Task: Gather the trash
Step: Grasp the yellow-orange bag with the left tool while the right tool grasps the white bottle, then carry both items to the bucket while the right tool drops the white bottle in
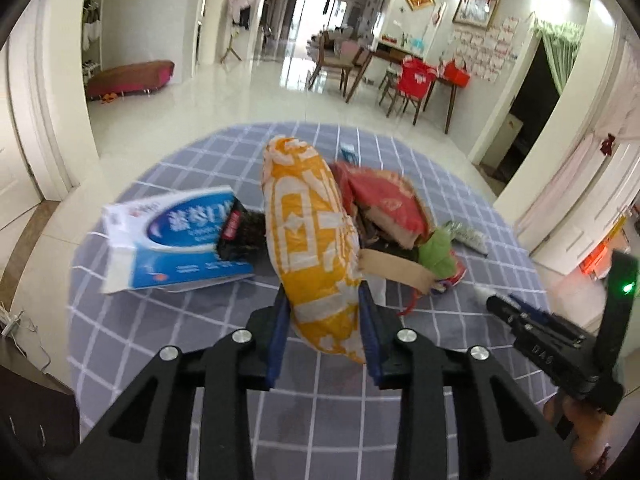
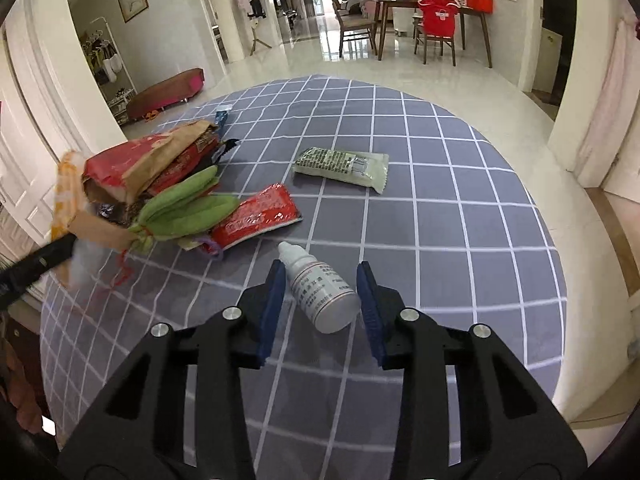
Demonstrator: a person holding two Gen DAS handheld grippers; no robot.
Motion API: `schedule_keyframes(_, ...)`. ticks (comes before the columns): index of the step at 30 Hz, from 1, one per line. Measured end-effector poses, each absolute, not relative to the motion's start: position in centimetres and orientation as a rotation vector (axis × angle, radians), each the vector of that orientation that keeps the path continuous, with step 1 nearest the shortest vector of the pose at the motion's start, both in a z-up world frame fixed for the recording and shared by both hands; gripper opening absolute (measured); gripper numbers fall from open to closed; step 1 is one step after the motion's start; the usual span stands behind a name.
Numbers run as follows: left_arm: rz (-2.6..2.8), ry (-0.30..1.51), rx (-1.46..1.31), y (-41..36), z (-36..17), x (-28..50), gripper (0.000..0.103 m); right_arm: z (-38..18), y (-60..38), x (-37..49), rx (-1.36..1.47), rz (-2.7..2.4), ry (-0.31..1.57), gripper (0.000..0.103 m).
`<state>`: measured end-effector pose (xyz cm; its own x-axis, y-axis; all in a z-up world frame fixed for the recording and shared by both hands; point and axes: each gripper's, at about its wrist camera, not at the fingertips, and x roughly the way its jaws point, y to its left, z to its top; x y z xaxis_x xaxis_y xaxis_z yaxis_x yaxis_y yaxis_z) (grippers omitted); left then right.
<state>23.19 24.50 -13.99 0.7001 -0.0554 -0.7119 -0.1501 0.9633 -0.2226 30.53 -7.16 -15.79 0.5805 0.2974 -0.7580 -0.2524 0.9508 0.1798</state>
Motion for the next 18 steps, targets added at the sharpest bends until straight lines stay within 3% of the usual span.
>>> schedule_keyframes(10,0.040,0.666,-0.256,23.7,-8.0,16.7,0.031,-12.0,-9.2,25.0,0.142,0.391,0.819,0.036)
schedule_keyframes(18,-0.120,0.652,-0.200,16.3,-6.1,13.8,0.031,-9.3,-14.4,20.0,0.228,0.376,0.743,0.036)
